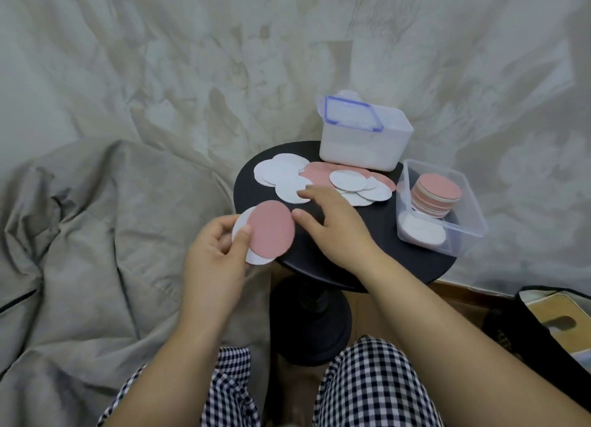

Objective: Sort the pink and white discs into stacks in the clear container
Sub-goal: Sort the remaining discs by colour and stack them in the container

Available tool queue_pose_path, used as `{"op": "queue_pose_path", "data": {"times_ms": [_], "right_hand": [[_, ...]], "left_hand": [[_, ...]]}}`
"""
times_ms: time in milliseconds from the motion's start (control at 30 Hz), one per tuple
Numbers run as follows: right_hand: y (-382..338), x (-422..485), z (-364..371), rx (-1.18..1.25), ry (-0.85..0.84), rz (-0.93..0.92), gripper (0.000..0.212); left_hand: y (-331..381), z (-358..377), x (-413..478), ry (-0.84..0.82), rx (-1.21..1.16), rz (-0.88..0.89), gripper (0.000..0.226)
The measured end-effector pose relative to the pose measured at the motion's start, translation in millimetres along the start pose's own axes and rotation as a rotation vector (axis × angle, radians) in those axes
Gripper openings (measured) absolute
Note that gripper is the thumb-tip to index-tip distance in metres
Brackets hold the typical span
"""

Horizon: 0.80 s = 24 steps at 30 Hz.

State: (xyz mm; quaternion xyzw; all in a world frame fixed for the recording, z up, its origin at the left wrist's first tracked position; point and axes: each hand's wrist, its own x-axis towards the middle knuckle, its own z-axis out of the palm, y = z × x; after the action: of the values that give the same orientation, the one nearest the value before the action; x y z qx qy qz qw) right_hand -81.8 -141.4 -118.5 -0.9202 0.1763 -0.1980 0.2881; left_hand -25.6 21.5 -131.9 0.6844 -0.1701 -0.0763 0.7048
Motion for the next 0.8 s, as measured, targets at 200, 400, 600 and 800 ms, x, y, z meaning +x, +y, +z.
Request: {"op": "queue_pose_path", "data": {"times_ms": [200, 400, 600, 800], "right_hand": [[7, 26, 11, -0.391, -0.274, -0.036, 0.060], [23, -31, -11, -0.275, -0.195, -0.095, 0.050], [28, -65, -26, -0.189, -0.147, -0.084, 0.081], [34, -79, -12, -0.147, 0.036, -0.220, 0.037]], "left_hand": [[-6, -10, 6, 0.120, 0.025, -0.018, 0.011], [-9, -12, 4, 0.101, 0.034, -0.013, 0.013], [-11, 2, -1, 0.026, 0.046, -0.025, 0.011], [-13, 9, -7, 0.006, 0.096, 0.016, 0.012]]}}
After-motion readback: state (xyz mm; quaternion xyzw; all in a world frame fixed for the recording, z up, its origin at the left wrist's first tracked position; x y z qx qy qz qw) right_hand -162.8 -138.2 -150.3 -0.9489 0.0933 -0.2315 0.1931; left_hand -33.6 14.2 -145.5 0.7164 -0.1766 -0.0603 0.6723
